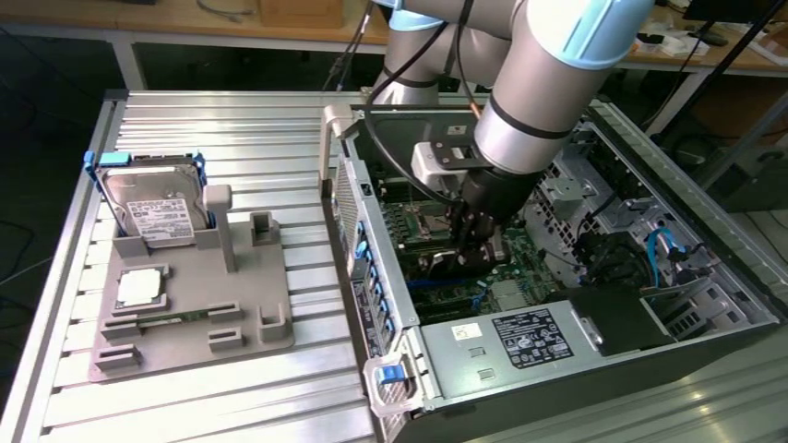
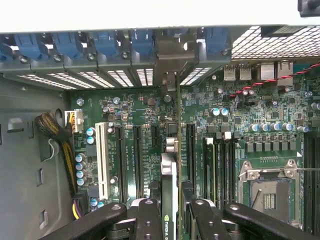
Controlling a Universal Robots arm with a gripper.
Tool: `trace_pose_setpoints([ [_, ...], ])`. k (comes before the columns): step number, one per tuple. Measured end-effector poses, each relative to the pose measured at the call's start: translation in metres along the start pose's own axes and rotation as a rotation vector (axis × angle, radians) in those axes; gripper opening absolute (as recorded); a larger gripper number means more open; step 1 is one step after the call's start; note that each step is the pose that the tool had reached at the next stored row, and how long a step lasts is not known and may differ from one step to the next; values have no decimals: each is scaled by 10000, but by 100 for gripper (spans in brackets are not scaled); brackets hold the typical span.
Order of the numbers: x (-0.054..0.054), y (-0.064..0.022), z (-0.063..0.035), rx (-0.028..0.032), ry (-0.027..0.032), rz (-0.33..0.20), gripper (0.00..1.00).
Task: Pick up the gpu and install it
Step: 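Insert the gpu into the slot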
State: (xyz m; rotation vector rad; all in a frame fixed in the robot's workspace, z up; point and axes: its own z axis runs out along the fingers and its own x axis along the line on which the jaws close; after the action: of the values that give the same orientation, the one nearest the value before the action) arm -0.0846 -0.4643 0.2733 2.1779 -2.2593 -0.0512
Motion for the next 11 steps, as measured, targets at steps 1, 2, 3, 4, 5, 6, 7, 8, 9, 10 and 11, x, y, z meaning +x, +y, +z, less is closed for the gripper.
trace_pose_setpoints([
  [1,0,0,6,0,-2,0,27],
  [2,0,0,13,0,-1,0,27],
  [3,1,0,21,0,-1,0,27],
  [4,1,-1,30,0,-4,0,27],
  [5,1,-1,38,-1,-5,0,27],
  [6,1,-1,43,0,-7,0,27],
  [7,1,-1,44,-2,-6,0,27],
  [8,1,-1,44,-2,-5,1,27],
  [9,1,-1,44,-2,-4,1,27],
  [10,1,-1,45,-2,-5,0,27],
  [11,0,-1,46,-1,-8,0,27],
])
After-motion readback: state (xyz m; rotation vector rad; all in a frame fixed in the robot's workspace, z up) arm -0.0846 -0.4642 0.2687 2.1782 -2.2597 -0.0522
